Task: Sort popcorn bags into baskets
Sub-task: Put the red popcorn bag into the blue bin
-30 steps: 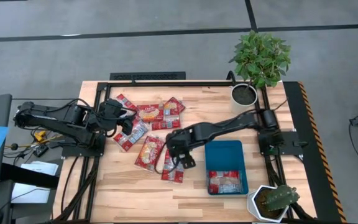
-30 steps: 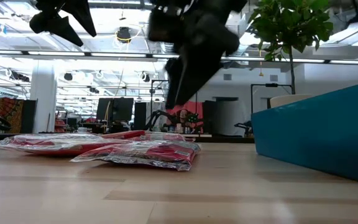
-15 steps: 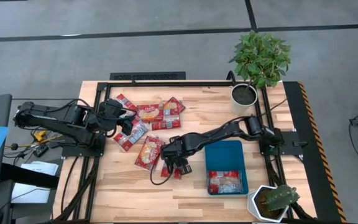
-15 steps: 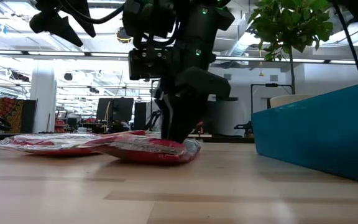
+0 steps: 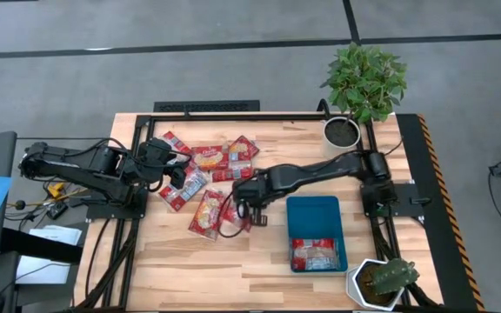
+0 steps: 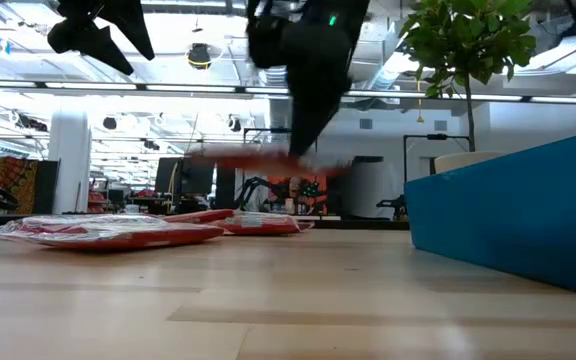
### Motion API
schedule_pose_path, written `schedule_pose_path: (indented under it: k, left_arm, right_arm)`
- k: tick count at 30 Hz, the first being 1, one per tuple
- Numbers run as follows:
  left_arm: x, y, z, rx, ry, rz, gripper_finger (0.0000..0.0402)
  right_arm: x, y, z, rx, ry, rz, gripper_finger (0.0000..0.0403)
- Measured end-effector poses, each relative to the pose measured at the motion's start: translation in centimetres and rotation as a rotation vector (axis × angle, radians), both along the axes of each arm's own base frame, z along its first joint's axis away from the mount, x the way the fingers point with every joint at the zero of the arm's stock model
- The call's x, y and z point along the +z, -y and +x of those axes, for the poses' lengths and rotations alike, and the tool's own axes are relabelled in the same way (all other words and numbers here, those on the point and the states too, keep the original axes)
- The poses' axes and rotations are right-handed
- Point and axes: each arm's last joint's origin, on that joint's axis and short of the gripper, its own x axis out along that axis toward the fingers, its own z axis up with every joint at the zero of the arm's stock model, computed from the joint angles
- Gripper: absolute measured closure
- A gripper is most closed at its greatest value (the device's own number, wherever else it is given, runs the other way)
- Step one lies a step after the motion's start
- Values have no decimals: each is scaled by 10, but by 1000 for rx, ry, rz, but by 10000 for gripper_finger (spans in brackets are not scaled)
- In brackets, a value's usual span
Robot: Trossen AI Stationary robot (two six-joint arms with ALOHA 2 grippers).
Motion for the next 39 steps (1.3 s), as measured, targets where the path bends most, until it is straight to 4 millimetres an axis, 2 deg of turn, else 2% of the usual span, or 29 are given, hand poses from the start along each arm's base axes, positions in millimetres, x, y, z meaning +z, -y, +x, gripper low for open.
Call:
schedule_pose_path:
  k: [4, 7, 14, 19, 24, 27, 33, 39]
  left_arm:
    - [0, 0, 0, 1, -1, 3, 152]
    - [0, 0, 0, 0, -1, 3, 152]
    - [0, 0, 0, 2, -3, 8, 152]
    - [0, 0, 0, 7, -1, 14, 152]
    - [0, 0, 0, 9, -1, 15, 152]
    - [0, 0, 0, 9, -1, 17, 152]
    - [1, -1, 0, 20, 1, 28, 152]
    - [1, -1, 0, 23, -1, 37, 152]
  right_arm:
    - [37, 0, -20, -152, 60, 42, 398]
    - [59, -9, -43, -299, 48, 57, 399]
    - [77, -45, -102, -675, -107, -10, 400]
    - [72, -69, -121, -855, -148, -31, 400]
    - [48, -81, -132, -966, -231, -33, 399]
    - [32, -80, -138, -1012, -285, -65, 397]
    - [10, -78, -143, -979, -370, -68, 394]
    - [-12, -74, -145, -989, -399, -60, 336]
